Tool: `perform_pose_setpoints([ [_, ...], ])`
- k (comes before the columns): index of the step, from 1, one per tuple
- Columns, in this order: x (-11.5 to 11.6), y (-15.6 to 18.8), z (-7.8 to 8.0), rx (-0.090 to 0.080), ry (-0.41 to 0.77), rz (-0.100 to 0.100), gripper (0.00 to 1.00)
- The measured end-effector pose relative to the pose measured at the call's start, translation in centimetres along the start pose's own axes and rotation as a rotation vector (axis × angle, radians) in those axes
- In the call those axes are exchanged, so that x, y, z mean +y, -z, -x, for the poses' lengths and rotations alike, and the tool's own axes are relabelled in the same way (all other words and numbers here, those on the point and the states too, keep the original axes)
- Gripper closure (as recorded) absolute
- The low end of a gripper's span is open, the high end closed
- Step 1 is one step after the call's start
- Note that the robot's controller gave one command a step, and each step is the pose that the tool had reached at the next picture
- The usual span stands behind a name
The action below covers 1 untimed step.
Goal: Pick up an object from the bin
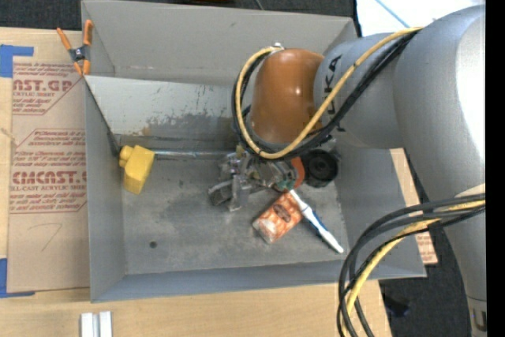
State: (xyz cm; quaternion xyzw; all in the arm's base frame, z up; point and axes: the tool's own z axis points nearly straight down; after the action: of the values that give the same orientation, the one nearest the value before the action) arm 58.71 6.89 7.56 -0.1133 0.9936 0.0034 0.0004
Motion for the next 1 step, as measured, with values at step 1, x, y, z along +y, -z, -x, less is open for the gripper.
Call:
perform_pose_setpoints([
  [1,-0.01,0.00,0.00,0.000,0.000,0.000,1.00],
])
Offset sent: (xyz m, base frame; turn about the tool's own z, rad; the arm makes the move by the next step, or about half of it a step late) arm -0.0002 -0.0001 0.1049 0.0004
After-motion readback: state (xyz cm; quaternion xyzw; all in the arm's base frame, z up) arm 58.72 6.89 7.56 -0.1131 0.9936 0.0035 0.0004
